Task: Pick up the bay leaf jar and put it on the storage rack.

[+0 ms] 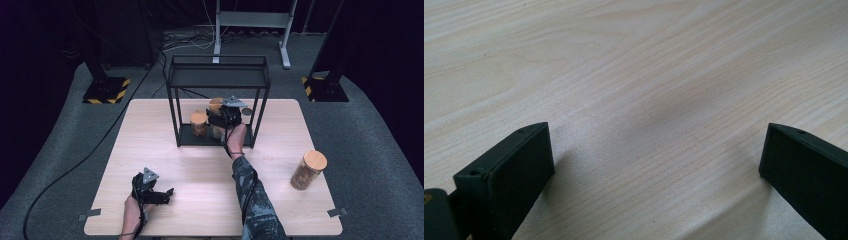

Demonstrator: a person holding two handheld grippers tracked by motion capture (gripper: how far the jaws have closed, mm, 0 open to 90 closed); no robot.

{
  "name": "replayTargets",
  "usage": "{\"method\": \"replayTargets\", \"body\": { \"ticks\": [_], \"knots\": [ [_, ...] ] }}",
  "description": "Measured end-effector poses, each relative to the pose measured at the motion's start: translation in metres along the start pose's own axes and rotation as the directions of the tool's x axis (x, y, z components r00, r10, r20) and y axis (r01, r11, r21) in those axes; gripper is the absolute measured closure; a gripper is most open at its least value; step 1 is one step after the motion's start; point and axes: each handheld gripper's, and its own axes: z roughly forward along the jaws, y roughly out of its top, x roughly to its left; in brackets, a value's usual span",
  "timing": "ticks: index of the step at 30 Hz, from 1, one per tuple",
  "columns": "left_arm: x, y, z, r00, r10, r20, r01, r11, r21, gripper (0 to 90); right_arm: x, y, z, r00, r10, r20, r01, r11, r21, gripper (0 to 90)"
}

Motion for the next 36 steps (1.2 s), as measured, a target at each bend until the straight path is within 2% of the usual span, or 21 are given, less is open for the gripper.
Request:
{"method": "replayTargets", "body": {
  "ticks": [12, 21, 32, 36],
  "knots": [
    [0.0, 0.0, 0.0, 1.0, 0.003, 0.004, -0.003, 1.0, 0.001, 0.3, -0.003, -0.007, 0.016, 0.9997, 0.001, 0.022, -0.001, 1.0, 0.025, 25.0],
    [0.0, 0.0, 0.0, 1.0, 0.005, 0.005, -0.005, 1.0, 0.001, 0.3, -0.003, -0.006, 0.025, 0.9997, 0.007, 0.025, -0.008, 1.0, 0.022, 25.1],
    [0.0, 0.0, 0.0, 1.0, 0.005, 0.005, -0.005, 1.0, 0.0, 0.3, -0.002, -0.008, 0.028, 0.9993, 0.013, 0.036, -0.012, 1.0, -0.012, 25.1],
    [0.0, 0.0, 0.0, 1.0, 0.006, 0.005, -0.006, 1.0, 0.001, 0.3, -0.005, -0.011, 0.026, 0.9988, 0.037, 0.033, -0.036, 0.999, -0.025, 25.1]
  ]
}}
